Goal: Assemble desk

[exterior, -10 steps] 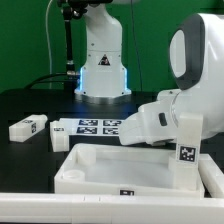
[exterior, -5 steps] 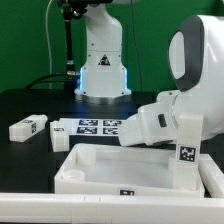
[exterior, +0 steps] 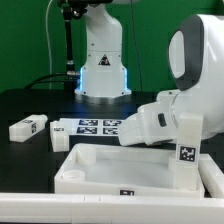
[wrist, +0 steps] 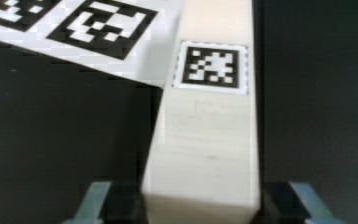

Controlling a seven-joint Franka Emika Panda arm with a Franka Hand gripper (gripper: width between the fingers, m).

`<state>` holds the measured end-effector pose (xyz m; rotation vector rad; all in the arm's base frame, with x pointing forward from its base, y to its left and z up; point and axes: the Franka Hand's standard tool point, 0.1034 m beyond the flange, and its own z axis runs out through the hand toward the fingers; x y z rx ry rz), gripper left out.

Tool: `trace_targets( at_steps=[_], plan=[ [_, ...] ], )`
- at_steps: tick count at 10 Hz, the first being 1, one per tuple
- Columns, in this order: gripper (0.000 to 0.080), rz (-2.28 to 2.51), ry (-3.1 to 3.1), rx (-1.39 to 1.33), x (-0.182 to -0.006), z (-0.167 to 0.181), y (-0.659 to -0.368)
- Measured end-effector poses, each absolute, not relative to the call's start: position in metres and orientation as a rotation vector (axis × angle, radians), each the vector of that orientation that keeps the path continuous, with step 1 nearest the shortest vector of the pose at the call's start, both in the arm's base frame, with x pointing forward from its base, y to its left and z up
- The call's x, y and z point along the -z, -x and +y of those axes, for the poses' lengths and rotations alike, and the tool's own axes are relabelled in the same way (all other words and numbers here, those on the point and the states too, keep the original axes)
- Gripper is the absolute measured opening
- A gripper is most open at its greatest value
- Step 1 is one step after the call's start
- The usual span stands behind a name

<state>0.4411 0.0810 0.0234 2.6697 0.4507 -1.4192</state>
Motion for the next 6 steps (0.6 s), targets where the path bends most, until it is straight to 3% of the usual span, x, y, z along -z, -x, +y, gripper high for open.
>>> trace_targets(
  at_steps=[3,4,6],
  plan=[
    [0.0288,0.487,-2.728,1.405,-0.077,0.067,-0.459],
    [0.0288,0.475,-2.746,1.384,-0.087,0.063,-0.464],
    [0.0288,0.475,-2.767,1.346,-0.081,0.062,-0.465]
  ],
)
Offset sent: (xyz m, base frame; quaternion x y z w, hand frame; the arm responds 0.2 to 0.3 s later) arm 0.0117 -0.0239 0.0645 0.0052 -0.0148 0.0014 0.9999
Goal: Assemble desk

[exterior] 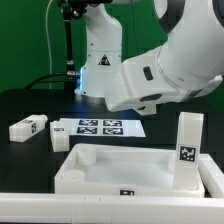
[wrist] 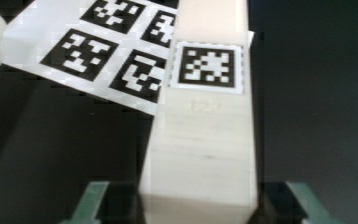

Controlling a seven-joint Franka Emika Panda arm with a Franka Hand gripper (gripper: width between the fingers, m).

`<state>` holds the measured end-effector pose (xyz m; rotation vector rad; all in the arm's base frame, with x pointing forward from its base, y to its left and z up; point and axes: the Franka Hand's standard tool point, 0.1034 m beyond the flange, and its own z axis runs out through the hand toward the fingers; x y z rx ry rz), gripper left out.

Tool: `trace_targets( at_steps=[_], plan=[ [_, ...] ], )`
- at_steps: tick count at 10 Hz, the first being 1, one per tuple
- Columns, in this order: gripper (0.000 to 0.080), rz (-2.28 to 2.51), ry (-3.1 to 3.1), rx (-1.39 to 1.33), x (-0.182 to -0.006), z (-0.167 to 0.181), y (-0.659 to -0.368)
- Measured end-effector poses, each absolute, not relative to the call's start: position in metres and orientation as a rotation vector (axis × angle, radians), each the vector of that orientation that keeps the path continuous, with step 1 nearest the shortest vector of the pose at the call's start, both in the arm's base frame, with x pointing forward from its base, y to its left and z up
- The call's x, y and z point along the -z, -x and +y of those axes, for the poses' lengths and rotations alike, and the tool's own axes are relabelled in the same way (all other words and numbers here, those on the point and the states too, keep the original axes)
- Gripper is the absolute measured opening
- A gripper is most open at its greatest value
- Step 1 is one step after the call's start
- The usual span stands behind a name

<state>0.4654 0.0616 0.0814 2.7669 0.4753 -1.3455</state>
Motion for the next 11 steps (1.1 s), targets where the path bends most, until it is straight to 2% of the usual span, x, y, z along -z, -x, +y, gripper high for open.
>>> trace_targets(
  at_steps=[2,4,6,7,9,11],
  plan=[
    [0.0288,0.480,-2.797,1.286,-0.082,0.061,-0.474],
    [0.0288,0.534,-2.905,1.093,-0.115,0.050,-0.503],
    [0.0288,0.505,-2.962,0.950,-0.137,0.039,-0.520],
    [0.0288,0.505,-2.989,0.856,-0.144,0.039,-0.519],
    [0.0288,0.509,-3.038,0.649,-0.140,0.037,-0.528],
    [0.0288,0.453,-3.108,0.462,-0.143,0.034,-0.529]
  ],
)
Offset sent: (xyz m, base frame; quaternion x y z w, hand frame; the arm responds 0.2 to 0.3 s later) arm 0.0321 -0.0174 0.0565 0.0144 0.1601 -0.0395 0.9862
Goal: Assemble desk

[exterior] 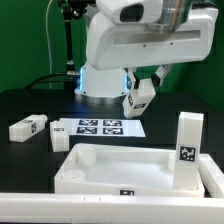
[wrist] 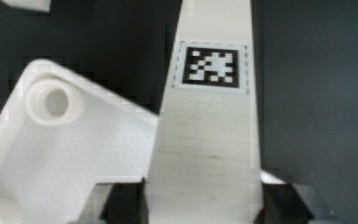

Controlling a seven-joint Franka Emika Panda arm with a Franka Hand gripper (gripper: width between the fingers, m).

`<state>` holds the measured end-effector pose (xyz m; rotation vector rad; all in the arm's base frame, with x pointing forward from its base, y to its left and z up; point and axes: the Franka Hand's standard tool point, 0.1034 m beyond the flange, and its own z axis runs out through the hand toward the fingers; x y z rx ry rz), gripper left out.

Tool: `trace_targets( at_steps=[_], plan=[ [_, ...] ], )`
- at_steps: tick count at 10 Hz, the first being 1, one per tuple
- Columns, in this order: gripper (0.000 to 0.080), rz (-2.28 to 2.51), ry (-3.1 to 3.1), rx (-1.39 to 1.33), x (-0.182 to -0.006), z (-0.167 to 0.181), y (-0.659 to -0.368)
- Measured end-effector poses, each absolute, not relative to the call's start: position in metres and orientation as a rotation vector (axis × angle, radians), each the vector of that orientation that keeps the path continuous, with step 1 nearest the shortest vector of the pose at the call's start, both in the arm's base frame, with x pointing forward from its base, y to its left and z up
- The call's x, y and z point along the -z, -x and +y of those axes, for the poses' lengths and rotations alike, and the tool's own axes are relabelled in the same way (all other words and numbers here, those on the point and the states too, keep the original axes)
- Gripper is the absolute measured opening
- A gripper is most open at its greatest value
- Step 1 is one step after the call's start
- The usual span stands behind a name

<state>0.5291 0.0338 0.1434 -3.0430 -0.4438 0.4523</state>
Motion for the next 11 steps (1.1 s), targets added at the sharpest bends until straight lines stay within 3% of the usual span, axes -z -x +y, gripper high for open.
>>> trace_targets(
  at_steps=[3,7,11],
  plan=[
    [0.0288,-0.125,3.025,-0.324,-0.155,0.011,-0.546],
    [0.0288,-0.130,3.082,0.124,-0.157,-0.002,-0.557],
    [0.0288,-0.189,3.090,0.457,-0.187,-0.022,-0.595]
  ],
)
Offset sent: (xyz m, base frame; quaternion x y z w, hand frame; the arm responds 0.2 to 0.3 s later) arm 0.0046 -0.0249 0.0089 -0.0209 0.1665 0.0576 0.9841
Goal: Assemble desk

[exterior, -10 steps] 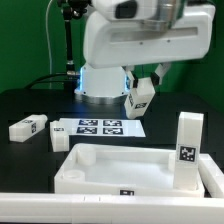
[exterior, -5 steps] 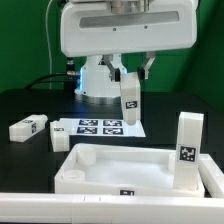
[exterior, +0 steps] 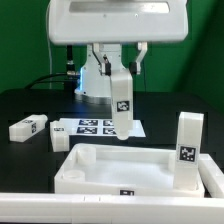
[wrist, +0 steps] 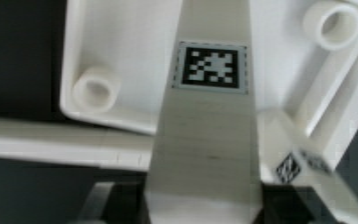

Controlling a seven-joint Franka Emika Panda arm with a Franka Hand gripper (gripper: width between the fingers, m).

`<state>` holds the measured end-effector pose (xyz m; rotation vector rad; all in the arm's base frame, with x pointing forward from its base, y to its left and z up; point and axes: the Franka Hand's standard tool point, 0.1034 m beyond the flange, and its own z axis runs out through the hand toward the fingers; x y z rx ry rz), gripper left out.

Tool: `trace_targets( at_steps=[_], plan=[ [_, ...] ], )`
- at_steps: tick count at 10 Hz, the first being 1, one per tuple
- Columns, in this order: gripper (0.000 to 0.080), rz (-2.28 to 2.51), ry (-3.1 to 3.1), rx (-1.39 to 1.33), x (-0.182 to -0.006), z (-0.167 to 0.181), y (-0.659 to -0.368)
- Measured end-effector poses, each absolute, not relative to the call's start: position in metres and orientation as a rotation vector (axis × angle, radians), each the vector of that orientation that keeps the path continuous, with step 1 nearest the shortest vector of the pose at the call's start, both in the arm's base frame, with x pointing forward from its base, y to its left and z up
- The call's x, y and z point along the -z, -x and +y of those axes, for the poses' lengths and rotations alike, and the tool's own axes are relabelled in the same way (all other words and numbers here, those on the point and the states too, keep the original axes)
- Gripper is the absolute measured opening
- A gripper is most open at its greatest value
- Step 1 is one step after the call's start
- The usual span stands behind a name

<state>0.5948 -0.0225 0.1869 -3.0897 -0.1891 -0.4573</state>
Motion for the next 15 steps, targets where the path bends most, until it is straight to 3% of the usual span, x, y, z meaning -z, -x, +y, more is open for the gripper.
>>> trace_targets(
  at_steps=[2,4,7,12,15],
  plan=[
    [0.0288,-0.191,3.095,0.639,-0.183,-0.031,-0.594],
    [0.0288,-0.196,3.105,0.627,-0.175,-0.037,-0.596],
    [0.0288,-0.228,3.112,0.604,-0.180,-0.054,-0.625],
    [0.0288,-0.288,3.140,0.769,-0.178,-0.074,-0.635],
    [0.0288,-0.271,3.145,0.716,-0.172,-0.083,-0.640]
  ],
)
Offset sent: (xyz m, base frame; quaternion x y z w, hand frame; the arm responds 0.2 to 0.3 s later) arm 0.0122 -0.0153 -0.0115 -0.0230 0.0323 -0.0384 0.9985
